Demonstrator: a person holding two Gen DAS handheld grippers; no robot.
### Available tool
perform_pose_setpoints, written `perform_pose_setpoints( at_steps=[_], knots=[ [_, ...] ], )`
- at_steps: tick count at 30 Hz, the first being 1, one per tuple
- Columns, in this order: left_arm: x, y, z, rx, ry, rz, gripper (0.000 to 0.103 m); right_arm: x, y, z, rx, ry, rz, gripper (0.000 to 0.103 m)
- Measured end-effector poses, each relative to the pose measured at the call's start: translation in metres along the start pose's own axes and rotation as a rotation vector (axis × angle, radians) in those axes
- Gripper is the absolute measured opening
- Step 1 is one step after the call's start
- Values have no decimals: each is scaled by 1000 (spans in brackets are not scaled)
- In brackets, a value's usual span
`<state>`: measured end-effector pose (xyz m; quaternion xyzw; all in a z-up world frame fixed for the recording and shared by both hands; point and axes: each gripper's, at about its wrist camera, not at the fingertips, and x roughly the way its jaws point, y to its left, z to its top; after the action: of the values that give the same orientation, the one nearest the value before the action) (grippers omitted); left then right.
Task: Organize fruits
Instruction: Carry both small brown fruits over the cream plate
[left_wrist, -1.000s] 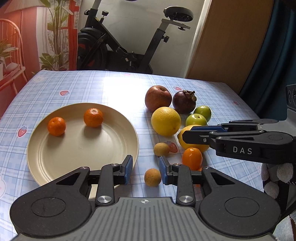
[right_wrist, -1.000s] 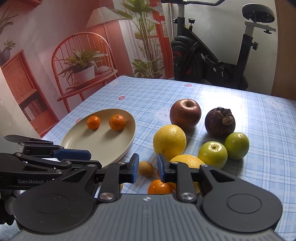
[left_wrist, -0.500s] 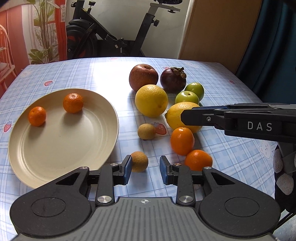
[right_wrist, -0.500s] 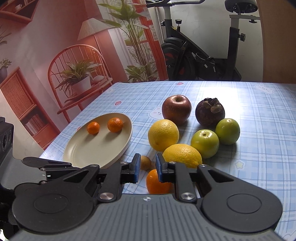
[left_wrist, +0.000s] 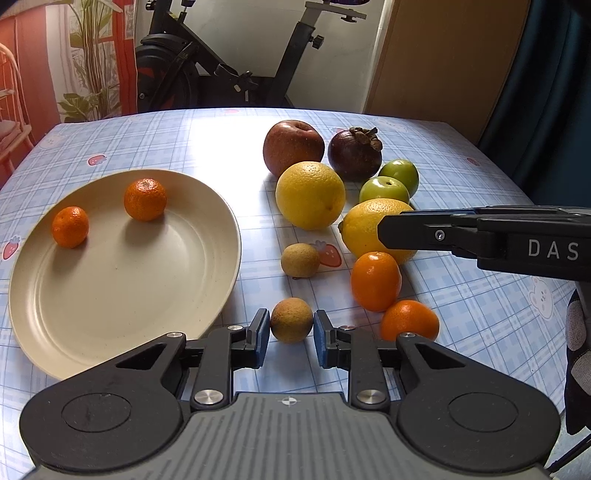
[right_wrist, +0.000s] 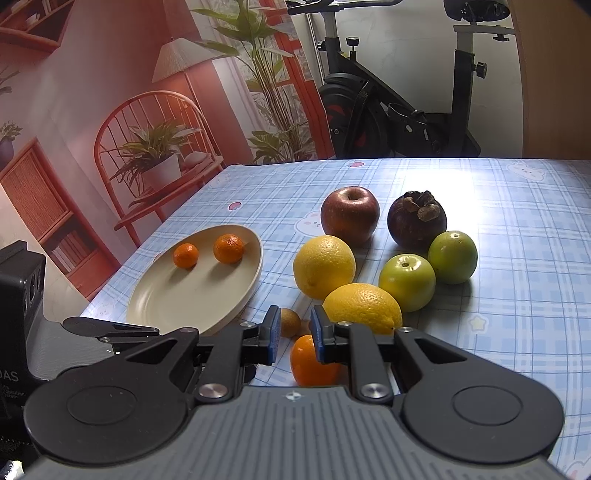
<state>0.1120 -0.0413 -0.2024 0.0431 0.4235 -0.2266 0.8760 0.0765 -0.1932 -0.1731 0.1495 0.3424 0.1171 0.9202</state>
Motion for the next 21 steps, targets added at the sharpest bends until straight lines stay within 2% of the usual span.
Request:
perform_pose_setpoints(
  at_steps=[5,10,15,21],
  knots=[
    [-22,3,4,-8,-69,15,27,2,1,1,-3,9,12,20],
    [-45,20,14,-32,-146,62,27,12,8,7,-40,29,16,20],
    [-54,48,25,-82,-169,96,27,34,18,18,-126,99,41,20],
    [-57,79,35,-120,-178,140,27,64,27,28,-229,206,24,20]
  ],
)
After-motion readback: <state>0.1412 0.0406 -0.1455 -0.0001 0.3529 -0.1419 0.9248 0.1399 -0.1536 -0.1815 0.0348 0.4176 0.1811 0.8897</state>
